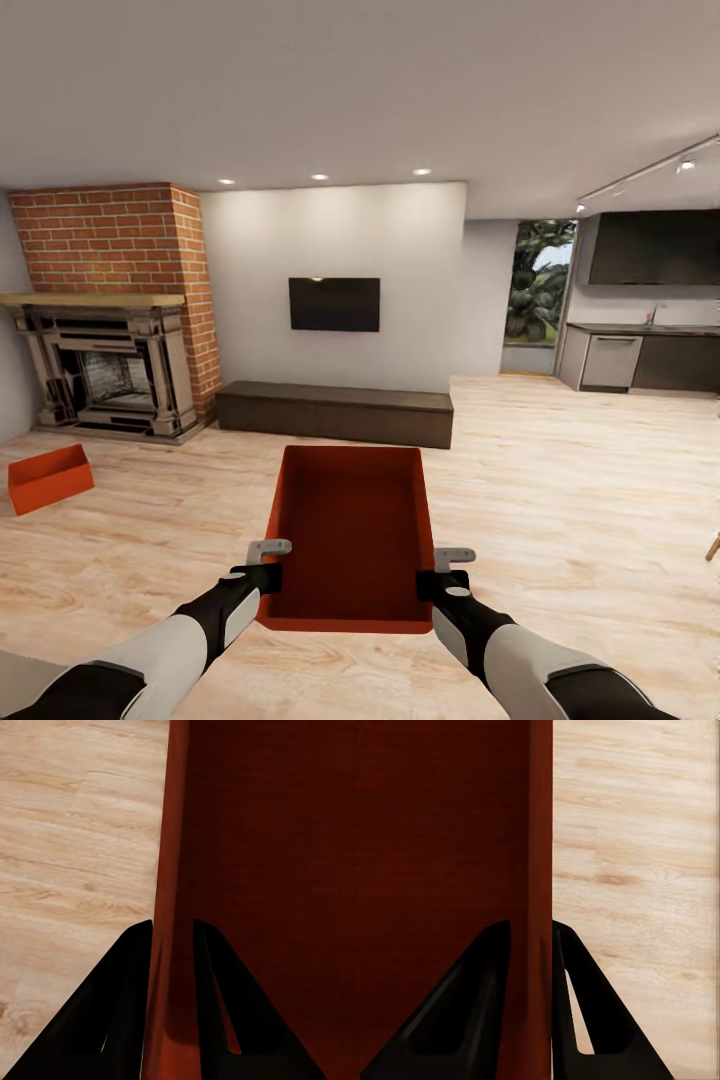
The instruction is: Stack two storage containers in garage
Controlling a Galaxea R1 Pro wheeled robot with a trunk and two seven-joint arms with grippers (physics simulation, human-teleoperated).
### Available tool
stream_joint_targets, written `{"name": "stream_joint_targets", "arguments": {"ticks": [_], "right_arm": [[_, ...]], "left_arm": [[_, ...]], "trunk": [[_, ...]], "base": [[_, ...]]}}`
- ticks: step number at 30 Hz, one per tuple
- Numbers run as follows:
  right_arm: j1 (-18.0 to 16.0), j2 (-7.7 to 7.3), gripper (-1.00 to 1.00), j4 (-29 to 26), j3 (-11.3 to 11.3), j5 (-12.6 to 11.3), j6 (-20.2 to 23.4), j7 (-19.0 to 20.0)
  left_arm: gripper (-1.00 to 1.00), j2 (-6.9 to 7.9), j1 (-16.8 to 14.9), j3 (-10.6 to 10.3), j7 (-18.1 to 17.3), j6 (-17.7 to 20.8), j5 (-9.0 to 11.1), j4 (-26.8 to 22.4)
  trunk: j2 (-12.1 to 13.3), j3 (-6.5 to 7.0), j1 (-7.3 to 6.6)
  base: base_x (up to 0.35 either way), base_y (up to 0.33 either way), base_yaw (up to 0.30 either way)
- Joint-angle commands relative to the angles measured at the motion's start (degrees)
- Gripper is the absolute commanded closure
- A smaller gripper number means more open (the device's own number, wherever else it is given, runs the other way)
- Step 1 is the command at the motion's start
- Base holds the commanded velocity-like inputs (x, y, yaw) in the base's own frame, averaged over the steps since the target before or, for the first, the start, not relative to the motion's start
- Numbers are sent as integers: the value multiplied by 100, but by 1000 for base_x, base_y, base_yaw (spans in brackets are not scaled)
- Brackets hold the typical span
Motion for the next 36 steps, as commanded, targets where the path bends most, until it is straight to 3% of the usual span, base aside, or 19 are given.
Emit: {"name": "stream_joint_targets", "arguments": {"ticks": [1, 8, 36], "right_arm": [[-1, 13, 100, 32, -4, -122, -34, -14], [0, 10, 100, 27, -6, -120, -53, -16], [-1, 12, 100, 26, -14, -122, -53, -14]], "left_arm": [[100, -3, -1, 161, 91, -23, -84, -63], [100, -10, -1, 161, 91, -23, -84, -63], [100, -3, -1, 162, 91, -23, -84, -63]], "trunk": [[-3, 1, 1], [-3, 10, 1], [-3, 93, 1]], "base": [[0, 0, -78], [0, 0, -76], [0, 0, -238]]}}
